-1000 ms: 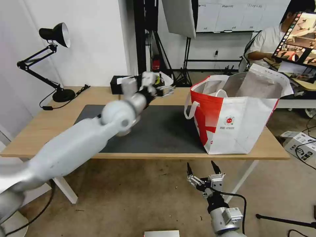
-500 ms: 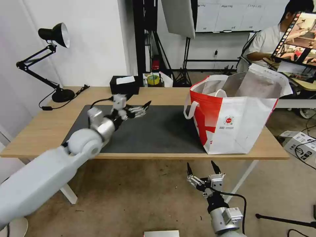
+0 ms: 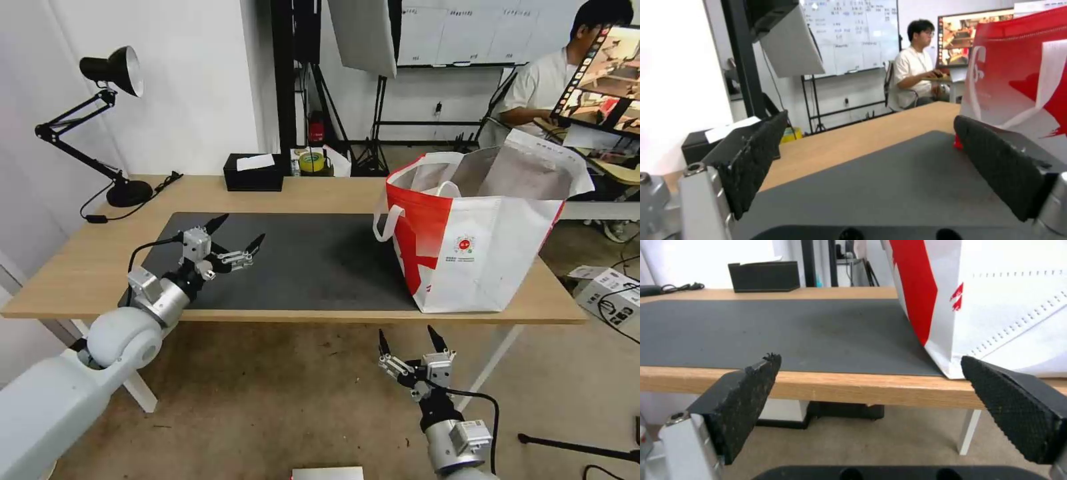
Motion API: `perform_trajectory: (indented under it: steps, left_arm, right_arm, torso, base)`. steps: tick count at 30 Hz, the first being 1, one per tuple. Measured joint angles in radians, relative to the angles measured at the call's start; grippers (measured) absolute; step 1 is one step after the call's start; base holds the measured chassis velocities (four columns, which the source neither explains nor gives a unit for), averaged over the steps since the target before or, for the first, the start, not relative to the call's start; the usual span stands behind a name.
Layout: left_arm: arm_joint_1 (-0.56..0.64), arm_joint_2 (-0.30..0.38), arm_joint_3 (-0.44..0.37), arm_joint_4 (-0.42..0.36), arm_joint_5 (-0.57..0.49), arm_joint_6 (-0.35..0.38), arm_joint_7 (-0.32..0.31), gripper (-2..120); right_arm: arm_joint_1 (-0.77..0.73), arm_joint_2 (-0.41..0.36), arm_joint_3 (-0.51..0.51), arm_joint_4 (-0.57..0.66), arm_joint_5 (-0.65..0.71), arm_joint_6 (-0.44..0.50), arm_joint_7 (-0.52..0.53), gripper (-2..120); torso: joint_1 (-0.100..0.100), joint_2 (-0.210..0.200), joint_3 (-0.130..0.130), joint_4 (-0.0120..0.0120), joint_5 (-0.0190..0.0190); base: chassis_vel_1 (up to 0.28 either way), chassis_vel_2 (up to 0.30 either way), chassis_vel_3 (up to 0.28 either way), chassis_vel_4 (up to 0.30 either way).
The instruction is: Pick up the trash from the table and place it into the takeout bag.
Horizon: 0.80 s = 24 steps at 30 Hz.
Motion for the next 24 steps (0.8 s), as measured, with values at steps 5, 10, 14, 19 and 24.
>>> perform_trajectory:
  steps: [5, 10, 14, 19, 24]
  left_arm:
    - [0.109, -0.028, -0.098, -0.012, 0.041, -0.038, -0.018, 100]
    - [0.196, -0.053, -0.189, -0.018, 0.079, -0.089, -0.038, 100]
    - [0.310, -0.101, -0.285, -0.030, 0.125, -0.116, -0.070, 100]
    - [0.435, -0.186, -0.395, -0.022, 0.197, -0.176, -0.100, 100]
    - [0.547, -0.279, -0.479, -0.016, 0.231, -0.212, -0.116, 100]
  right_arm:
    - [0.000, 0.000, 0.000, 0.000, 0.000, 0.000, 0.000, 100]
    - [0.000, 0.000, 0.000, 0.000, 0.000, 0.000, 0.000, 100]
    - [0.000, 0.000, 0.000, 0.000, 0.000, 0.000, 0.000, 100]
    - [0.000, 0.000, 0.000, 0.000, 0.000, 0.000, 0.000, 100]
    - [0.000, 0.000, 0.000, 0.000, 0.000, 0.000, 0.000, 100]
  torso:
    - [0.000, 0.000, 0.000, 0.0003, 0.0001]
    - [0.000, 0.000, 0.000, 0.0001, 0.0002]
    - [0.000, 0.000, 0.000, 0.0002, 0.0001]
    - [0.000, 0.000, 0.000, 0.0002, 0.0001]
    - [0.000, 0.000, 0.000, 0.0003, 0.0000]
  base:
    - [0.000, 0.000, 0.000, 0.000]
    - [0.000, 0.000, 0.000, 0.000]
    - [0.000, 0.000, 0.000, 0.000]
    - [0.000, 0.000, 0.000, 0.000]
    - [0.000, 0.000, 0.000, 0.000]
